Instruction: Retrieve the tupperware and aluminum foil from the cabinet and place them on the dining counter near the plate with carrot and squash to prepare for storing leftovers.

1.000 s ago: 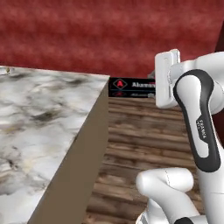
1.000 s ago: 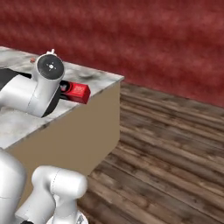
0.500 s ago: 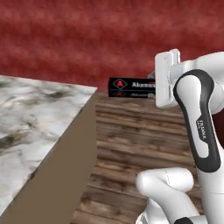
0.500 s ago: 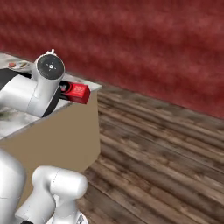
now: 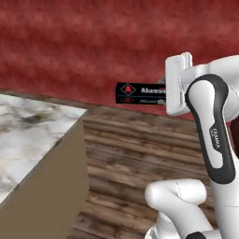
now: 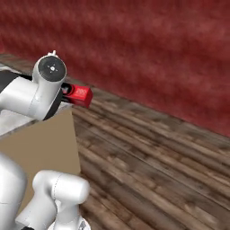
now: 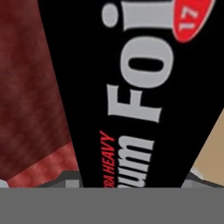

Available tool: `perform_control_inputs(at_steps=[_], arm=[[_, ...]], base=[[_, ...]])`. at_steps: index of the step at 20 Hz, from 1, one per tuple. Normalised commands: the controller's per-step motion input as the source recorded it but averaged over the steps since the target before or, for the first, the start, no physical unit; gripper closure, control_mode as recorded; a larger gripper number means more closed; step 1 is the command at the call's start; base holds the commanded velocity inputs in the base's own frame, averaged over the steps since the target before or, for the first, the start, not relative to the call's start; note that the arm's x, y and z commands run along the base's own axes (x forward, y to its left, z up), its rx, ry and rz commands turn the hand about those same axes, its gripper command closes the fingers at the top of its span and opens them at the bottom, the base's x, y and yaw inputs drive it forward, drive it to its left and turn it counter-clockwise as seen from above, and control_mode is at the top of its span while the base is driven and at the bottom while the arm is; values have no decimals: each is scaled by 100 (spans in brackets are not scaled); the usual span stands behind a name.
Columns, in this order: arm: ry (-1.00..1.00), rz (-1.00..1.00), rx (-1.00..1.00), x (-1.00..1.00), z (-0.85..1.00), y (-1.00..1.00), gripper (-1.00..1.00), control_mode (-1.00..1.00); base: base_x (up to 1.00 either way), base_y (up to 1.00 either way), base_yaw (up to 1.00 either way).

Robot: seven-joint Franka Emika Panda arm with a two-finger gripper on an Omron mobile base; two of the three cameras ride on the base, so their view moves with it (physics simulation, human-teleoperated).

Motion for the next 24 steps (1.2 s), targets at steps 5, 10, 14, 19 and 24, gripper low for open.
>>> perform_control_inputs(at_steps=[5,10,14,19,24], arm=[[0,0,0,0,0,0,100,100],[0,0,0,0,0,0,100,100],[0,0,0,0,0,0,100,100],[0,0,0,0,0,0,100,100],[0,0,0,0,0,0,100,100]], base=[[100,-71,23],[100,-60,28],[100,-52,34],[100,-55,36],[100,-44,43]])
